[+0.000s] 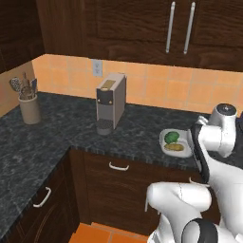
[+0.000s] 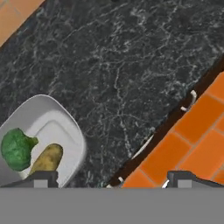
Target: Take the meat container that has the chicken drumstick and place it on the second highest rack of the freezer. Then take the vegetable container that has the potato and broccoli and place it on the highest rack of the freezer.
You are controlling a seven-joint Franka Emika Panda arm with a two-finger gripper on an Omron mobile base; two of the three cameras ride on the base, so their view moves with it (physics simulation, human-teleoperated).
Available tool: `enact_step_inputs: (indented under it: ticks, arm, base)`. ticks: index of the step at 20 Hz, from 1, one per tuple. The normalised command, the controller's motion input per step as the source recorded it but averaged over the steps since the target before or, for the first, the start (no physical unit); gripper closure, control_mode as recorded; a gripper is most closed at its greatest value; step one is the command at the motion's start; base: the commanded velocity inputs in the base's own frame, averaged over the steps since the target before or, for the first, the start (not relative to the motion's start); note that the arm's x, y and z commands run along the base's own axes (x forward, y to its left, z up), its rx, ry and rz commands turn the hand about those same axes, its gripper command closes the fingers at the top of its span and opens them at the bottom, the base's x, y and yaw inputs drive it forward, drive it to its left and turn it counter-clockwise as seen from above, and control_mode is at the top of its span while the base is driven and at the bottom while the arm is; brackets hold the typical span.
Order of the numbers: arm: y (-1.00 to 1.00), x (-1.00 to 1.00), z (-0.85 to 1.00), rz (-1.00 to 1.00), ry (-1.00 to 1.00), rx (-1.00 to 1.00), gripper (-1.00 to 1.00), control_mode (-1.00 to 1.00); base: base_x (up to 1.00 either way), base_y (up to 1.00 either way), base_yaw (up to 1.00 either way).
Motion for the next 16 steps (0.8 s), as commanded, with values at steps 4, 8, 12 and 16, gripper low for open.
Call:
enact_step_inputs:
  ticks: [4, 8, 12, 16]
  arm:
    - [-0.04, 0.34, -0.33, 0.21, 0.26, 0.0, -1.0, -1.0]
    - [-0.42, 0.0, -0.63, 0.03, 0.05, 0.09, -1.0, -1.0]
    - [-0.23, 0.02, -0.26, 0.05, -0.05, 0.09, -1.0, -1.0]
    - [0.32, 0.44, -0.3, 0.12, -0.07, 0.02, -1.0, -1.0]
  base:
    - [0.0, 0.0, 0.0]
    - [0.0, 0.0, 0.0]
    - [0.0, 0.0, 0.0]
    - [0.0, 0.0, 0.0]
